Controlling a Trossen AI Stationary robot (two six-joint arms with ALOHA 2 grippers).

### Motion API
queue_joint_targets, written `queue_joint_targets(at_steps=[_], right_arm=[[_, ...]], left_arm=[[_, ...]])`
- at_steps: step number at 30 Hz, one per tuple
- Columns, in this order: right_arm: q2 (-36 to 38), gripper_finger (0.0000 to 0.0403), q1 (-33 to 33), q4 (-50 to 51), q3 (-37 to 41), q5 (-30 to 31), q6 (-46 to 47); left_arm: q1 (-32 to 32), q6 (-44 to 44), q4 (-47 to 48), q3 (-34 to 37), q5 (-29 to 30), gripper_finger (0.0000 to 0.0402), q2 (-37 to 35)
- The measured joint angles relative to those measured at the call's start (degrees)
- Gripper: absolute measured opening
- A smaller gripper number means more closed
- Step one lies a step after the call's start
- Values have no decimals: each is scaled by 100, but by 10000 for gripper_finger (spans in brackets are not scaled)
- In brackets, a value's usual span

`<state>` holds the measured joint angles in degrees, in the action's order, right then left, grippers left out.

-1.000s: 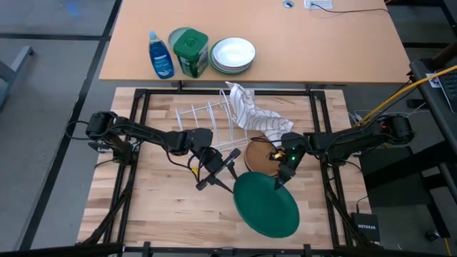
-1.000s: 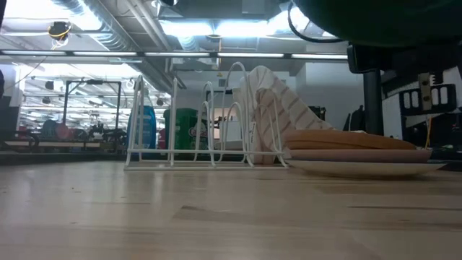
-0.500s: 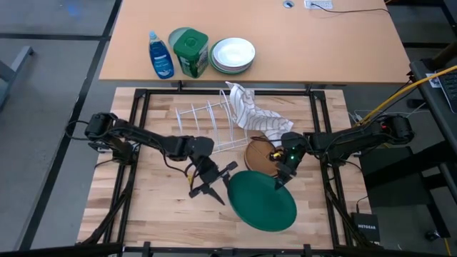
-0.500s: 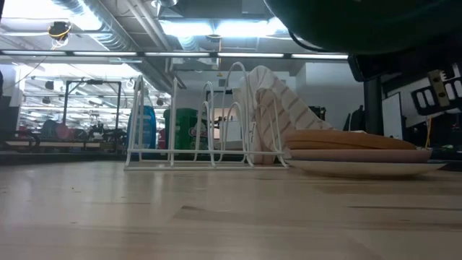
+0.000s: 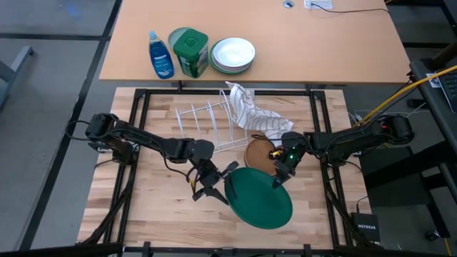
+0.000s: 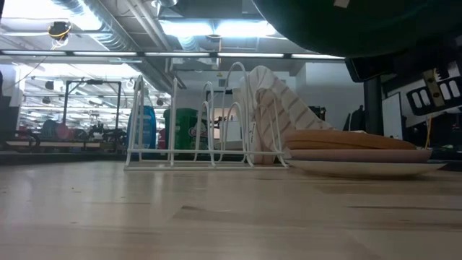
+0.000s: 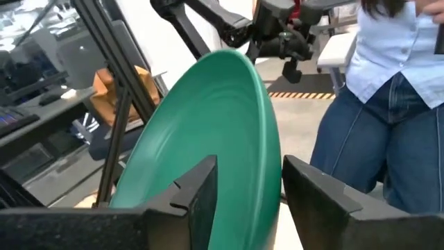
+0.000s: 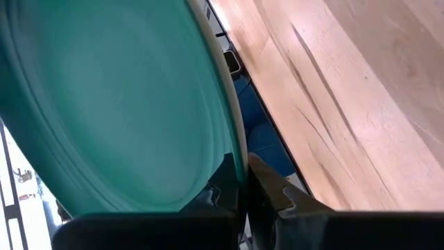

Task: Sort dishes
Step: Put the green plate into the dish rack

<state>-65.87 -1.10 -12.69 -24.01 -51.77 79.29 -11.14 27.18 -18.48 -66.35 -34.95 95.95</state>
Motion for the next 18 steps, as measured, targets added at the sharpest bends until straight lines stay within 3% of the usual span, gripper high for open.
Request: queue_joint_targets(at_steps=[9, 18], right_arm=[[0, 27, 3, 7, 2, 227, -13], [-2, 55, 6, 48, 2, 744, -517]], left_arm=[[-13, 12, 10, 2, 80, 19, 40], [-9, -873, 118, 2, 199, 6, 38]])
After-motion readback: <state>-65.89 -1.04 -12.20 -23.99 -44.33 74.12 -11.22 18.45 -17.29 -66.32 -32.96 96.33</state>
